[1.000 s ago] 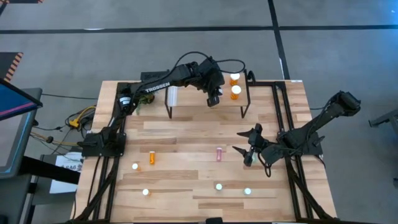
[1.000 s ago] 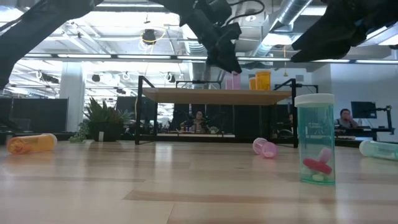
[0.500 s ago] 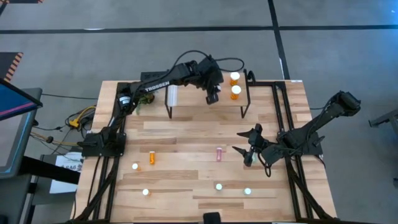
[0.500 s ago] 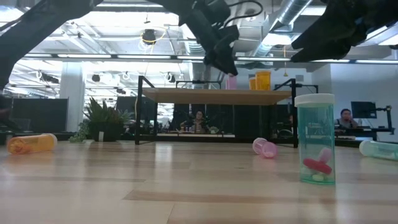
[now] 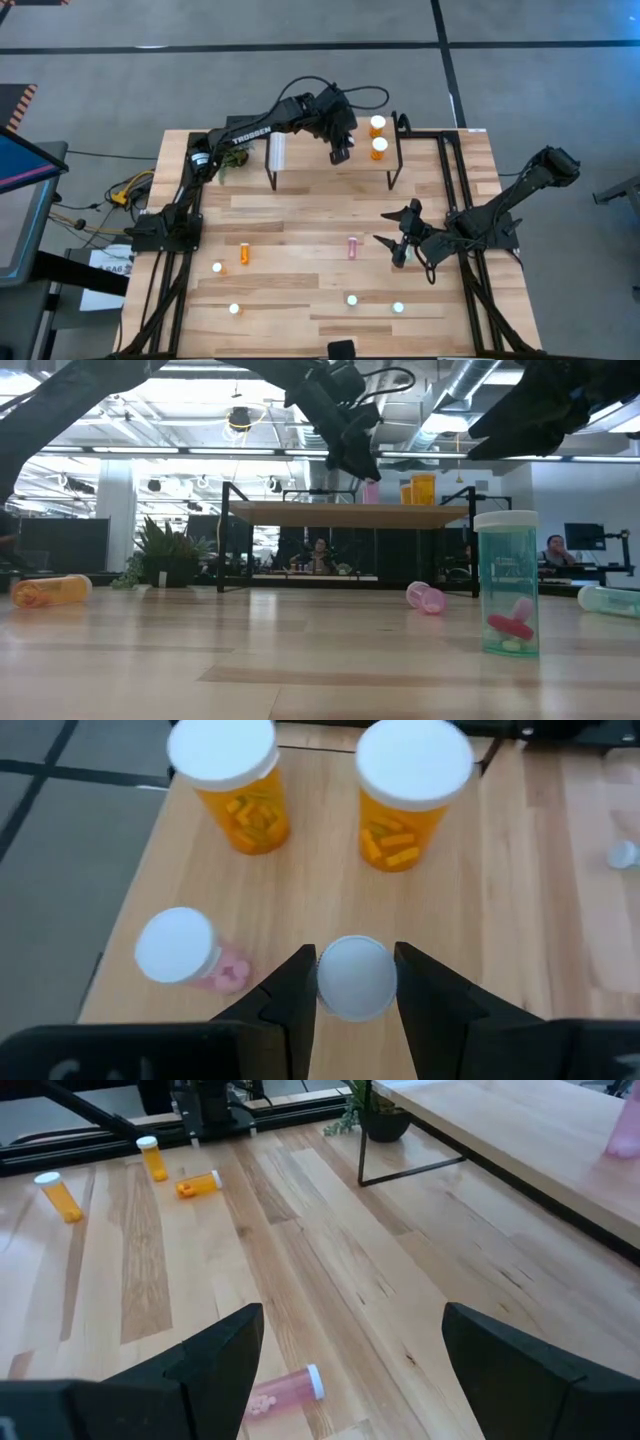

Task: Pick and place medicine bottles onto shelf by color
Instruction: Put the bottom pink pill bottle on the shelf aligned with the other pink pill bottle, then put the pink pill bottle on the shelf aligned with the other pink pill bottles

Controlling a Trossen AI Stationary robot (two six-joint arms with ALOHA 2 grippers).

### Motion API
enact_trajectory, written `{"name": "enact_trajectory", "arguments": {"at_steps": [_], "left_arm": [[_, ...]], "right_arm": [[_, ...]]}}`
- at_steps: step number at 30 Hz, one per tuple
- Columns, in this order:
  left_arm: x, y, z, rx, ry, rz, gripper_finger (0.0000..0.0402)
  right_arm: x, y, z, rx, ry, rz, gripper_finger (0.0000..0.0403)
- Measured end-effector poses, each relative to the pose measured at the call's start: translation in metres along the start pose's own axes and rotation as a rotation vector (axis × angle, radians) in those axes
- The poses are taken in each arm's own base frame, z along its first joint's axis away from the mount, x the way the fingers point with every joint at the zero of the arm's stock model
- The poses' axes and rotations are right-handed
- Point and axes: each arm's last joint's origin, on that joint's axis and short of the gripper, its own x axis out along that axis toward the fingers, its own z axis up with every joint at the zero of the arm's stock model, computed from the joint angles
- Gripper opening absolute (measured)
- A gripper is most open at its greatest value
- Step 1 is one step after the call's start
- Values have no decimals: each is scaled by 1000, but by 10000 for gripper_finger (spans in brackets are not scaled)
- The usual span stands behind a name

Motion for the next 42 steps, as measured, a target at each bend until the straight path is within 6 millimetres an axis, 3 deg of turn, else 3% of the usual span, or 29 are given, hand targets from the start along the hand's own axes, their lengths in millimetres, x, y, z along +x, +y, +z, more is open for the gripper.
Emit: {"name": "enact_trajectory", "arguments": {"at_steps": [11,23,42], "left_arm": [[0,-3,0,-2,3,-8,105],[1,-3,0,-2,15,19,145],[-1,-3,4,-11,-14,35,173]], "right_arm": [[0,0,0,0,0,0,328],[0,0,0,0,0,0,328],[0,0,0,0,-1,1,328]]}}
